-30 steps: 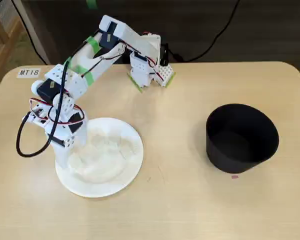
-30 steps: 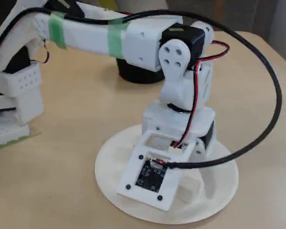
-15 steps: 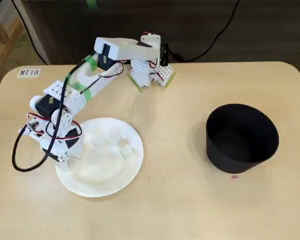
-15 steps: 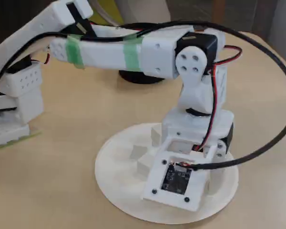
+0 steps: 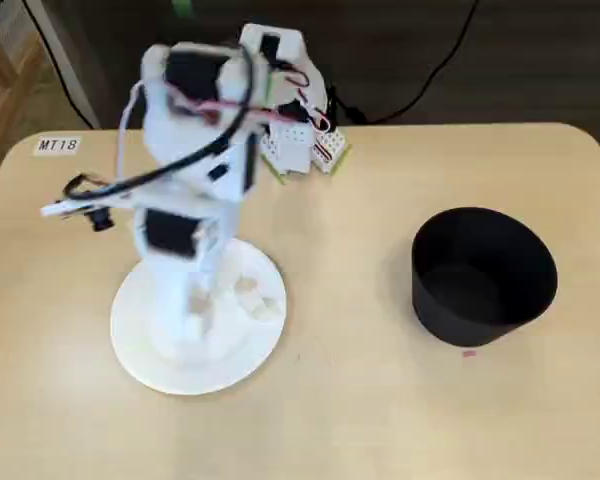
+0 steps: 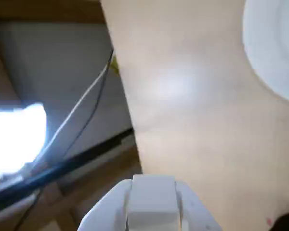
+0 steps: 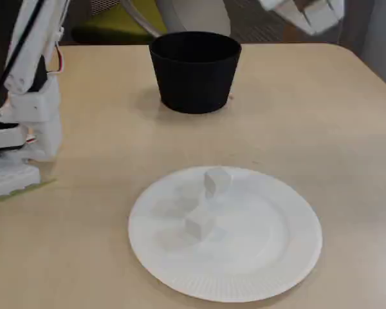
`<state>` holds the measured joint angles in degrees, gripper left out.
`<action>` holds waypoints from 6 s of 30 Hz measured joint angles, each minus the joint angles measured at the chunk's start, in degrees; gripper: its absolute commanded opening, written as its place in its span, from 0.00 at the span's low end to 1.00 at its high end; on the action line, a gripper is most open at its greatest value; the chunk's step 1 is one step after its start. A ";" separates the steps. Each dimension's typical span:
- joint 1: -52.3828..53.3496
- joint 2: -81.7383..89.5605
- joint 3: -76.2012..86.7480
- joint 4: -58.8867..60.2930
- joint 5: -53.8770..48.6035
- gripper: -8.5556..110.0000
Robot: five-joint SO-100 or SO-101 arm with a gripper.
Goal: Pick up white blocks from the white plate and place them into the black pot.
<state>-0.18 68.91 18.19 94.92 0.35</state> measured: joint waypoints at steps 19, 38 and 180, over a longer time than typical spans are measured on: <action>-37.53 7.29 30.06 0.00 -2.64 0.05; -30.94 4.92 30.32 -0.53 -4.75 0.05; -33.66 34.63 79.98 -37.09 -0.35 0.05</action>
<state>-33.84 103.54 98.17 57.83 0.00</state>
